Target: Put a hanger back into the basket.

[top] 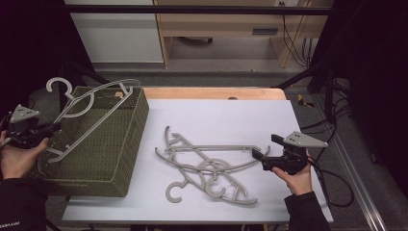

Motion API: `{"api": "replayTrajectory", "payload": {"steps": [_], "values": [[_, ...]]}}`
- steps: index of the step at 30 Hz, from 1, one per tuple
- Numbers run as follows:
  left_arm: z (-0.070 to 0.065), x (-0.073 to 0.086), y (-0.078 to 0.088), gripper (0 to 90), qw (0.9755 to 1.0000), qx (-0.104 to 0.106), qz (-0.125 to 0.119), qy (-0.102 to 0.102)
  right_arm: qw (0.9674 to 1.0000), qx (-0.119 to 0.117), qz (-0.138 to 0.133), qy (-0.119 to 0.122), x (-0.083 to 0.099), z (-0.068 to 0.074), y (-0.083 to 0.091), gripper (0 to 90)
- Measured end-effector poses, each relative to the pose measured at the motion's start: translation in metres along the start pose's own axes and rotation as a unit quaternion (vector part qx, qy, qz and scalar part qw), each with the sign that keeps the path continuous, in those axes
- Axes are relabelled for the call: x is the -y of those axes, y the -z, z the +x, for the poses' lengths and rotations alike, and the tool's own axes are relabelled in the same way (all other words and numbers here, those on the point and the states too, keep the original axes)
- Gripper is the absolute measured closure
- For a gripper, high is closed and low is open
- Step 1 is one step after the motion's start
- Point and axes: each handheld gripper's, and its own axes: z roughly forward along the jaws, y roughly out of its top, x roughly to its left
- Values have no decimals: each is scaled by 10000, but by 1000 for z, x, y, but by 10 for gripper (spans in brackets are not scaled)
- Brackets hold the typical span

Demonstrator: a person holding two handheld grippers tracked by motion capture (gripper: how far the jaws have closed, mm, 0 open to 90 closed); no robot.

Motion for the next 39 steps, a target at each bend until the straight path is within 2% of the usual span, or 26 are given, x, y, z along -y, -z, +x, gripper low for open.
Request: {"api": "replayTrajectory", "payload": {"steps": [5,9,13,18,21,25,28,30,32,39], "values": [[6,13,1,814,9999,112,-5,0,10000,0,-17,-27,0,0,1,82],[5,14,3,814,9998,150,-129,-31,10000,2,12,-27,0,1,0,81],[-1,11,-3,814,9996,16,79,-269,10000,-3,37,-21,0,0,1,81],[-5,16,-17,813,9977,-145,437,-499,10000,3,-3,-41,0,-1,2,82],[-5,22,-25,813,9966,-197,637,-486,10000,18,-4,-44,1,-2,2,82],[-4,30,-33,812,9953,-165,866,-402,10000,13,-10,-59,1,-2,3,82],[-5,30,-37,811,9937,-129,1049,-375,10000,8,-2,-46,1,-2,3,83],[-4,30,-38,810,9932,-91,1131,-259,10000,7,24,-30,1,-2,2,83],[-4,30,-39,808,9928,-106,1166,-235,10000,-2,16,-45,2,-1,2,83],[-5,30,-46,787,9882,-230,1487,-274,10000,1,-6,-58,1,-2,3,83]]}}
